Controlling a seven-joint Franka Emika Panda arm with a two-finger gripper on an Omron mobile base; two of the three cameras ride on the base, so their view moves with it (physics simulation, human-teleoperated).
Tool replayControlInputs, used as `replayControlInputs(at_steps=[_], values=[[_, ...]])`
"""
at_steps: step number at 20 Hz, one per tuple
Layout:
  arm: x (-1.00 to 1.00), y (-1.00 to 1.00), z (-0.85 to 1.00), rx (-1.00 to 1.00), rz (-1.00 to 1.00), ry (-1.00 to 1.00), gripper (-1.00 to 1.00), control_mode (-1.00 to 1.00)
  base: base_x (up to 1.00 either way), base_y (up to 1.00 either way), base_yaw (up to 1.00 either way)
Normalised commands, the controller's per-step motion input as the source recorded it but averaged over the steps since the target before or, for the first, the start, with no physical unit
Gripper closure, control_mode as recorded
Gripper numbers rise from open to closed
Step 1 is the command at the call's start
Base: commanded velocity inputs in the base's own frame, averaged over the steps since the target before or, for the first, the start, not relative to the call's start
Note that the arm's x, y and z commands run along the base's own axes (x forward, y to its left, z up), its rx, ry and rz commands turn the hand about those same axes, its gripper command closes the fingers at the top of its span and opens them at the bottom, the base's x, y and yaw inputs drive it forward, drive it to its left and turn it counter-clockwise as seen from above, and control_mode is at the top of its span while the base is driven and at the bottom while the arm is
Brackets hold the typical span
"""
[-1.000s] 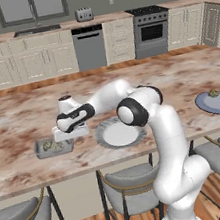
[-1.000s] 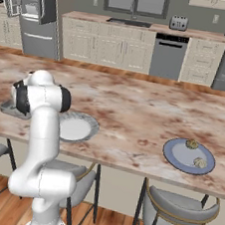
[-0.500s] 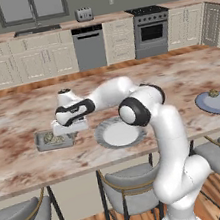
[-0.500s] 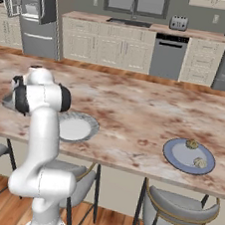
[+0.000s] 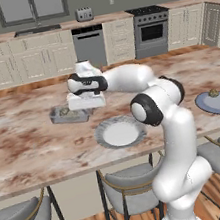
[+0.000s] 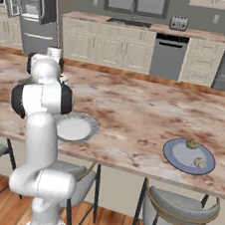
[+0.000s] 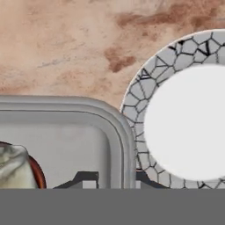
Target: Place two dumplings into each of the tupperware containers and then place the containers in the fridge.
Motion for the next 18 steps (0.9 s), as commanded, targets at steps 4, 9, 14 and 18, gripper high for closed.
replayControlInputs(at_steps=[4, 9, 14, 18], values=[[-0.15, -1.0, 0.4, 0.02, -0.41, 0.08, 1.0, -1.0, 0.0, 0.0, 0.0], [-0.09, -0.72, 0.16, 0.0, -0.7, 0.15, 1.0, -1.0, 0.0, 0.0, 0.0], [-0.09, 0.03, 0.01, -0.03, -0.97, 0.03, 1.0, -1.0, 0.0, 0.0, 0.0], [-0.22, 0.26, 0.09, -0.2, -0.73, 0.25, 1.0, -1.0, 0.0, 0.0, 0.0]])
